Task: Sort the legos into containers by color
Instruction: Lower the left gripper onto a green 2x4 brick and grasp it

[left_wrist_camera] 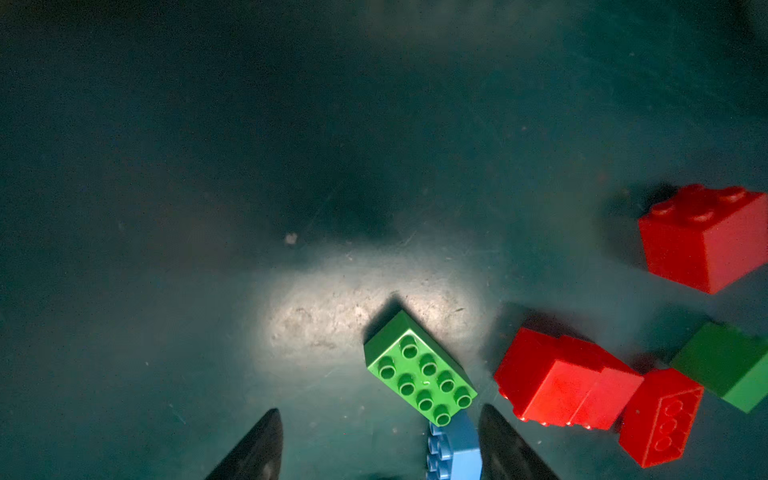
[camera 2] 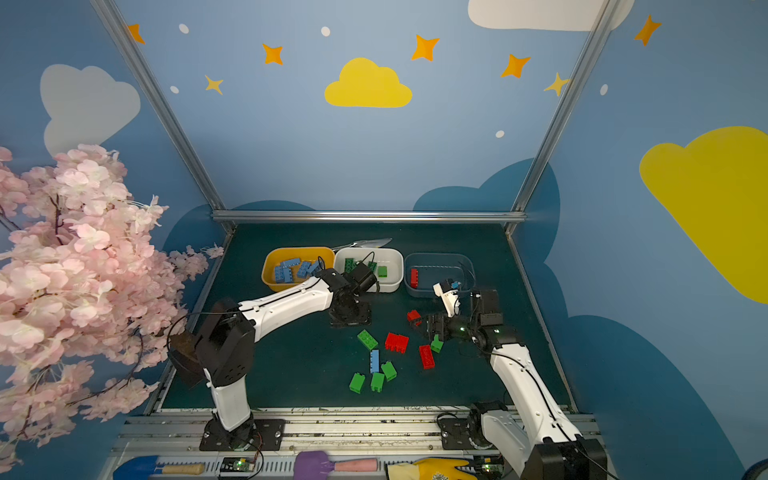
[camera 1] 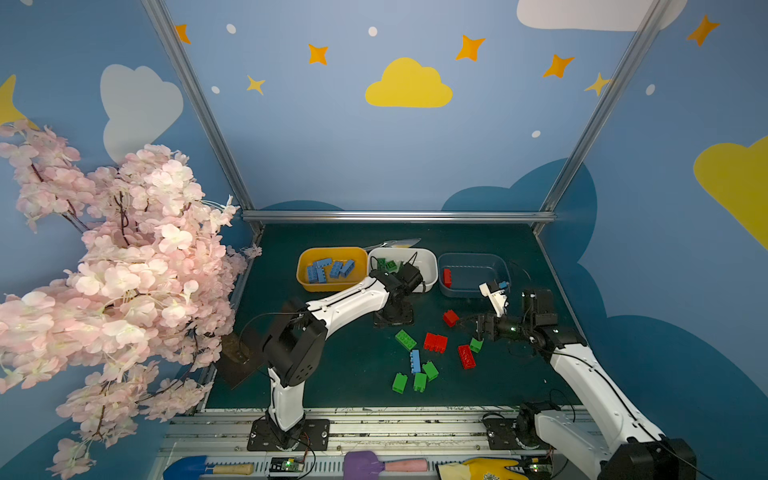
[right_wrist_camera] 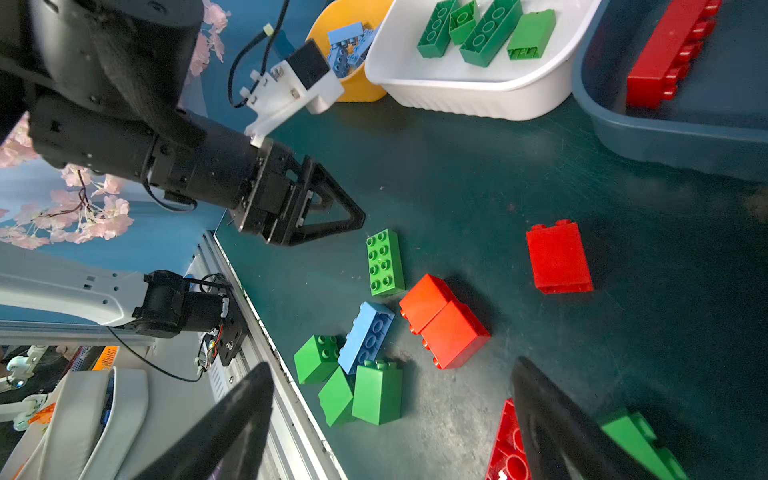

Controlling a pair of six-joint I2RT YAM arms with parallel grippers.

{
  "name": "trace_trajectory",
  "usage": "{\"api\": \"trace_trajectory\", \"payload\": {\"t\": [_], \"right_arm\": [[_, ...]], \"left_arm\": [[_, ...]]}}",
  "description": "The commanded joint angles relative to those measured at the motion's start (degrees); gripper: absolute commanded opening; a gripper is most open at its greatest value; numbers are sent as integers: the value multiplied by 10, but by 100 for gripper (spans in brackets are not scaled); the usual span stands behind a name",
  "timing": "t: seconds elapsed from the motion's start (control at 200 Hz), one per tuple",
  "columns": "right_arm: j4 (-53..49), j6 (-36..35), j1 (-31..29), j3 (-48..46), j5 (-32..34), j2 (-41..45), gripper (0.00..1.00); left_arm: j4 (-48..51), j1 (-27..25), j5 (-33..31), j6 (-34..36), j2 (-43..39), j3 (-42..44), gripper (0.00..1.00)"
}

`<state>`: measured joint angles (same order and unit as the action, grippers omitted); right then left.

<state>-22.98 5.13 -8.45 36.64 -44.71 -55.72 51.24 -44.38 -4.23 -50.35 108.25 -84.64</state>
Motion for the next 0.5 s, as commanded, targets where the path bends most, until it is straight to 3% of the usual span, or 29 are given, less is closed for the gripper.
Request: {"api": "trace_trajectory", "payload": {"t": [0.0, 0.23, 0.496], "right_arm": [[-7, -8, 1, 10, -10, 9, 88], [-8, -6, 1, 2, -6, 18, 88], [-11, -10, 3, 3, -5, 18, 88]], "left_arm": [[30, -8, -43, -124, 28, -23, 74], [126, -27, -57, -210, 113, -112, 74], [110, -42, -13, -269, 136, -92, 72]]}}
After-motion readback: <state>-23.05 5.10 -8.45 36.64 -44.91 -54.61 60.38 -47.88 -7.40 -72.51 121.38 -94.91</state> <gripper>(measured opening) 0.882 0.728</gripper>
